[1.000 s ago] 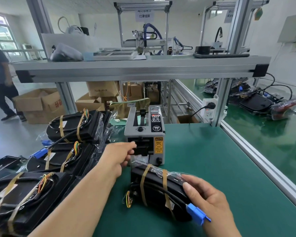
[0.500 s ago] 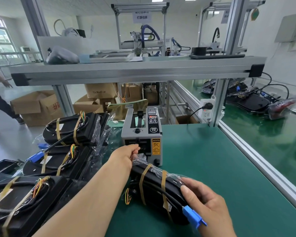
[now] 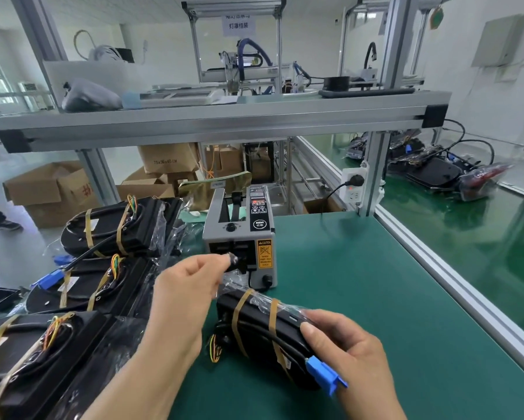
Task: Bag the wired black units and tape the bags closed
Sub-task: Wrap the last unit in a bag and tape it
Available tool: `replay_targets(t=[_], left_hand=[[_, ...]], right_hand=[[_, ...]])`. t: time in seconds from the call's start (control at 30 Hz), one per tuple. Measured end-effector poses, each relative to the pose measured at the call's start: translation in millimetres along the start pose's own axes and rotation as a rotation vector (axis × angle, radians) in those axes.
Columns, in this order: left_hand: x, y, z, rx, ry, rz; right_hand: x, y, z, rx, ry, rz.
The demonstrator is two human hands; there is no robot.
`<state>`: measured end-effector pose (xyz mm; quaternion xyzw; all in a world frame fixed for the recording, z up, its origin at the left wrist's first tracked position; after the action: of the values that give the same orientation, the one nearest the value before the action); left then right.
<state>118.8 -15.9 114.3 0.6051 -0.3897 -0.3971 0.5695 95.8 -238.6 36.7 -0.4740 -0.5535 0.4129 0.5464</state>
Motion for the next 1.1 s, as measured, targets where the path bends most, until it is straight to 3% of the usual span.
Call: replay_targets(t=[0.1, 0.17, 0.7, 1.1], left_hand=[[21, 1, 44, 0.043, -0.22, -0.09], [31, -9, 54, 0.02, -0.265, -0.16], [33, -32, 53, -0.116, -0.18, -0.118], [35, -34, 51, -0.061, -0.201, -0.165]], right_hand=[[2, 4, 0, 0.068, 0.046, -0.074], [5, 6, 1, 0.114, 0.057, -0.108], [23, 3, 24, 0.18, 0.172, -0.123], [22, 8, 24, 0.152, 0.18, -0.152]])
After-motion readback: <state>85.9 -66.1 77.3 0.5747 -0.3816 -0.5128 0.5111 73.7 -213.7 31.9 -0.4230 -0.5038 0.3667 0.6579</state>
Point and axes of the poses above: each hand's wrist, its own z-axis away from the middle knuckle, its own x-axis out of the palm, y = z × x, the point moved 7 cm from there along -z, towards the middle knuckle, and after that the axes turned 1 degree about -x, right-handed, at the moved point
